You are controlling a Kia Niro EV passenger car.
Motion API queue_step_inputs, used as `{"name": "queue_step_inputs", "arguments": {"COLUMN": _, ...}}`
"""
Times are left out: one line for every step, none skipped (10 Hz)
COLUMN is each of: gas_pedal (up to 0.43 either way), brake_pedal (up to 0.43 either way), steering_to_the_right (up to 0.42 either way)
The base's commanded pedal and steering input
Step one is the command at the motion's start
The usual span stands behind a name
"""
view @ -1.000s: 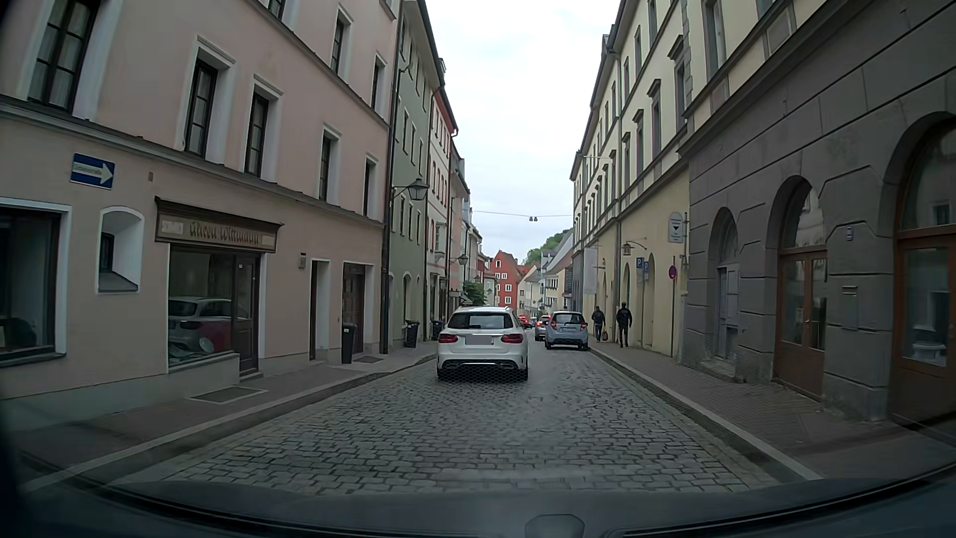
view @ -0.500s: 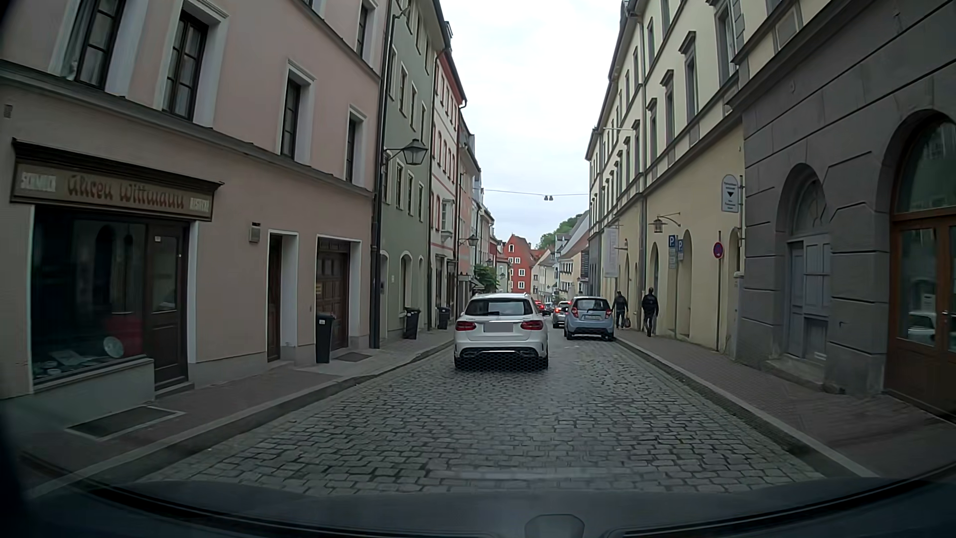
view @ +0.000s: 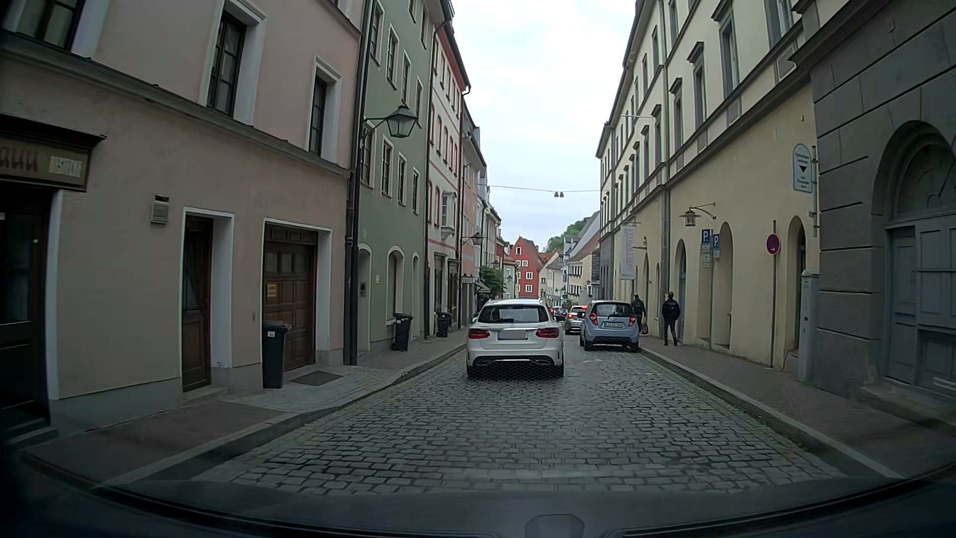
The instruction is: Follow the waypoints while adhering to traffic rules and regulations
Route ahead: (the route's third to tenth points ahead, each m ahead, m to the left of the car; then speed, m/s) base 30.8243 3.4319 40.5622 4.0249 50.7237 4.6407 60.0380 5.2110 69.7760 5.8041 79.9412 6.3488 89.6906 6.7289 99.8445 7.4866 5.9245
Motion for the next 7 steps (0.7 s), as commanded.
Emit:
{"name": "queue_step_inputs", "arguments": {"gas_pedal": 0.0, "brake_pedal": 0.0, "steering_to_the_right": -0.006}}
{"name": "queue_step_inputs", "arguments": {"gas_pedal": 0.0, "brake_pedal": 0.0, "steering_to_the_right": -0.004}}
{"name": "queue_step_inputs", "arguments": {"gas_pedal": 0.0, "brake_pedal": 0.0, "steering_to_the_right": -0.004}}
{"name": "queue_step_inputs", "arguments": {"gas_pedal": 0.0, "brake_pedal": 0.0, "steering_to_the_right": -0.002}}
{"name": "queue_step_inputs", "arguments": {"gas_pedal": 0.0, "brake_pedal": 0.0, "steering_to_the_right": 0.001}}
{"name": "queue_step_inputs", "arguments": {"gas_pedal": 0.0, "brake_pedal": 0.0, "steering_to_the_right": 0.004}}
{"name": "queue_step_inputs", "arguments": {"gas_pedal": 0.0, "brake_pedal": 0.0, "steering_to_the_right": 0.004}}
